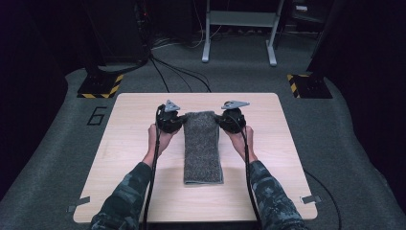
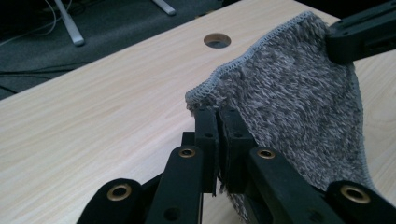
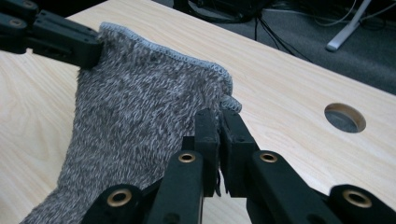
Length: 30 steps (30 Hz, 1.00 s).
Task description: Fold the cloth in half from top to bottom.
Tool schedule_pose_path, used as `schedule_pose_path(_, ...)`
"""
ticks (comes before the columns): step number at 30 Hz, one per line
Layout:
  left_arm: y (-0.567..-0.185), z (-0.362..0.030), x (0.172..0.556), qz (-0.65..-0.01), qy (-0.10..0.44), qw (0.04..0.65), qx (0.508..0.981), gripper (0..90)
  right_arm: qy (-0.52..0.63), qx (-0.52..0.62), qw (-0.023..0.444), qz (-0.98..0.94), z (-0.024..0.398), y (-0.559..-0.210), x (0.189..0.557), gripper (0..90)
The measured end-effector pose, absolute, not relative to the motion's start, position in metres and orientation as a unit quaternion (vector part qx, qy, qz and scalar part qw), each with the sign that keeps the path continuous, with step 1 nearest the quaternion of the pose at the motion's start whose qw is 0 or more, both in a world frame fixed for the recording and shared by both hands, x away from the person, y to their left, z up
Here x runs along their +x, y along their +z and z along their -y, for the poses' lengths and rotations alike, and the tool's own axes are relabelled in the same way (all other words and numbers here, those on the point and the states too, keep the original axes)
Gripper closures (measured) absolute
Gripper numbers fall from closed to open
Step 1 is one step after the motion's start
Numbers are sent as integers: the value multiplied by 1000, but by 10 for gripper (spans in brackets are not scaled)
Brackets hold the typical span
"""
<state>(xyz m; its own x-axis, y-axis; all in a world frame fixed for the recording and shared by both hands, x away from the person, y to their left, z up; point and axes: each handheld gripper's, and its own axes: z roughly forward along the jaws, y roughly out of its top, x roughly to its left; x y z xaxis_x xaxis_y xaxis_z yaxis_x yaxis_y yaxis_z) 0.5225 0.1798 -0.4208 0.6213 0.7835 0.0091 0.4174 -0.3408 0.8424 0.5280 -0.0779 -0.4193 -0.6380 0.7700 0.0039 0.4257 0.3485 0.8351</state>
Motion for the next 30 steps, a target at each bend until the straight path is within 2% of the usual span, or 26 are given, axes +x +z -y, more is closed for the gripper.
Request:
schedule_pose_path(7,-415,-181,520,-371,222,429,793,868,437,369,211,-793,77,-411,525,866)
schedule_pose_path(15,-440,-182,501,-363,205,413,809,865,434,363,194,-802,80,-428,505,865)
schedule_pose_path(30,-449,-181,459,-344,187,410,824,840,436,345,176,-812,92,-449,465,859)
